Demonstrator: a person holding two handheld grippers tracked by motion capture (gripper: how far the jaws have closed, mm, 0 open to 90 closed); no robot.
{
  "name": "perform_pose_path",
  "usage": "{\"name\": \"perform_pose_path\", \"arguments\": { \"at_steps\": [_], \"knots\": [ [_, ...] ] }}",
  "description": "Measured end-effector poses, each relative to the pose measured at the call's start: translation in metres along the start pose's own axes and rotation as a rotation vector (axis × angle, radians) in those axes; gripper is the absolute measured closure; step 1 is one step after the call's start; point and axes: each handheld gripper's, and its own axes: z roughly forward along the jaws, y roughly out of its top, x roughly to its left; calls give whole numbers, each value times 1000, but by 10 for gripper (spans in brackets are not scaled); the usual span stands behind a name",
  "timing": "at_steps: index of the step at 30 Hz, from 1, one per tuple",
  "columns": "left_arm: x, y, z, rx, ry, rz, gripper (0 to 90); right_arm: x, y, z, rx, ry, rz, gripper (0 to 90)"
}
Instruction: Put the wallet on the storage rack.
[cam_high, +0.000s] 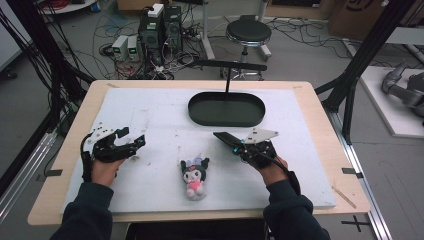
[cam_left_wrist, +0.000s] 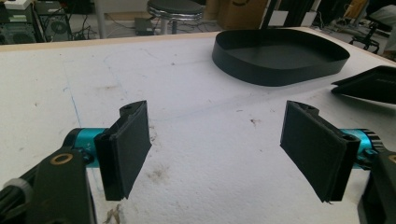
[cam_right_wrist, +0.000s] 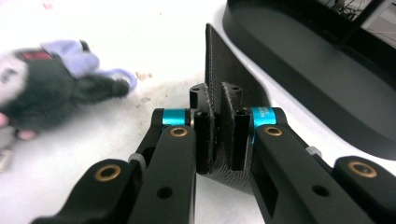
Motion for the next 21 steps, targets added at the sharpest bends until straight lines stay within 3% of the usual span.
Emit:
{"name": "perform_pose_path", "arguments": {
  "at_steps": [7, 8, 9, 10, 11, 12, 16, 21],
  "knots": [
    [0, 0, 0, -3, 0, -1, 240, -12, -1, -21, -43, 22, 75, 855],
    [0, 0, 0, -4, -1, -1, 240, -19, -4, -26, -50, 23, 112, 855],
    [0, 0, 0, -3, -1, 0, 240, -19, -4, -26, -50, 23, 112, 855],
    [0, 0, 0, -2, -1, -1, 239, -27, -8, -30, -50, 17, 162, 855],
    [0, 0, 0, -1, -1, -1, 239, -27, -8, -30, -50, 17, 162, 855],
    [0, 0, 0, -1, -2, -1, 239, -35, -12, -33, -40, -2, 208, 855],
    [0, 0, 0, -2, -1, -2, 239, -50, -23, -39, -47, -32, 280, 856],
    [0, 0, 0, 0, -3, 0, 239, -57, -28, -41, -66, -47, 305, 855]
  ]
}}
